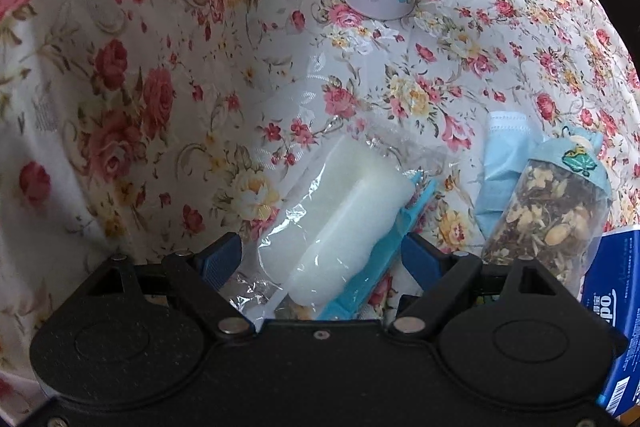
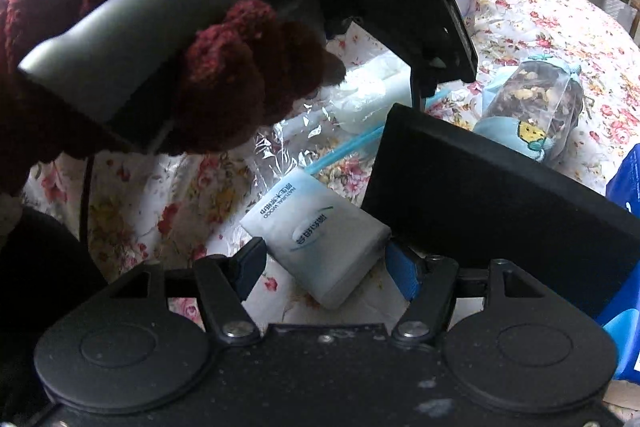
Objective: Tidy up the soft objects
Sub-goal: 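Grasp the white tissue packet with the right tool while the left tool grasps the wrapped white sponge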
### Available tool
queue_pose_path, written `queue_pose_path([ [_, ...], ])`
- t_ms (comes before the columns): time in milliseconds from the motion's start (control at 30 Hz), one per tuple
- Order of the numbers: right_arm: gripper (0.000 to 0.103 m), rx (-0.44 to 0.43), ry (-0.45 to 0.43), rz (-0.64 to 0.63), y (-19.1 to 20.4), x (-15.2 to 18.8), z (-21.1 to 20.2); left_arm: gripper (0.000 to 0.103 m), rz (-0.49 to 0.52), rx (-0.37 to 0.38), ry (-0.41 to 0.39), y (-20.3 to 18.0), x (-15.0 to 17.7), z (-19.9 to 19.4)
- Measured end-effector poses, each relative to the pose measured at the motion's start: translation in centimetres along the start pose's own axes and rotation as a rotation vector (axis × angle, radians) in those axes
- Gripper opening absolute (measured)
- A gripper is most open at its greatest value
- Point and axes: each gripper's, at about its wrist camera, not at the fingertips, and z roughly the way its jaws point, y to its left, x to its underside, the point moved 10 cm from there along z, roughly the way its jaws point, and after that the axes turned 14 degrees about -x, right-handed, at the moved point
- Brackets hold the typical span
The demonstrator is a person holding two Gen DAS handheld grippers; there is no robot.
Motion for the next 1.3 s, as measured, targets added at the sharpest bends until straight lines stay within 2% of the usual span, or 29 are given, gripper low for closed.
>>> queue_pose_path([
  [100, 0.055, -0.012, -0.006, 0.018, 0.2, 0.1, -0.3, 0.081, -0.001, 0.007, 0.003, 0.0, 0.0, 0.0],
  [233, 0.044, -0.044, -0.005, 0.063, -0.4, 0.5, -1.1, 0.068, -0.018, 0.043, 0.011, -0.2, 0.0, 0.1],
  [400, 0.041, -0.020, -0.007, 0.098, -1.5, 1.4, -2.8, 0.059, -0.029, 0.048, -0.002, -0.1, 0.3, -0.2],
  [467, 0.036, -0.010, -0.007, 0.109, -1.9, 1.9, -3.6, 0.055, -0.033, 0.049, -0.009, 0.1, 0.4, -0.5],
  [700, 0.034, 0.042, -0.022, 0.139, -3.2, 3.9, -6.9, 0.051, -0.077, 0.031, 0.010, 1.3, 1.7, -0.9],
  [800, 0.044, 0.060, -0.053, 0.128, -3.2, 4.3, -7.9, 0.049, -0.072, -0.018, -0.003, 1.7, 2.2, -1.5],
  [900, 0.053, 0.075, -0.081, 0.060, -2.6, 3.7, -8.6, 0.048, -0.080, -0.073, -0.033, 2.4, 2.3, -2.8],
  [967, 0.059, 0.076, -0.087, 0.006, -2.1, 3.2, -8.8, 0.048, -0.098, -0.053, -0.041, 2.8, 2.2, -4.0],
  [1100, 0.065, 0.058, -0.092, -0.088, -1.1, 2.3, -8.7, 0.048, -0.091, -0.031, -0.053, 3.3, 3.0, -6.2],
  [1200, 0.066, 0.042, -0.082, -0.139, -0.8, 1.7, -8.1, 0.048, -0.086, -0.031, -0.051, 4.0, 4.2, -7.3],
  [1300, 0.066, 0.027, -0.063, -0.173, -0.6, 1.3, -6.6, 0.048, -0.100, 0.001, -0.066, 4.6, 5.3, -9.0],
])
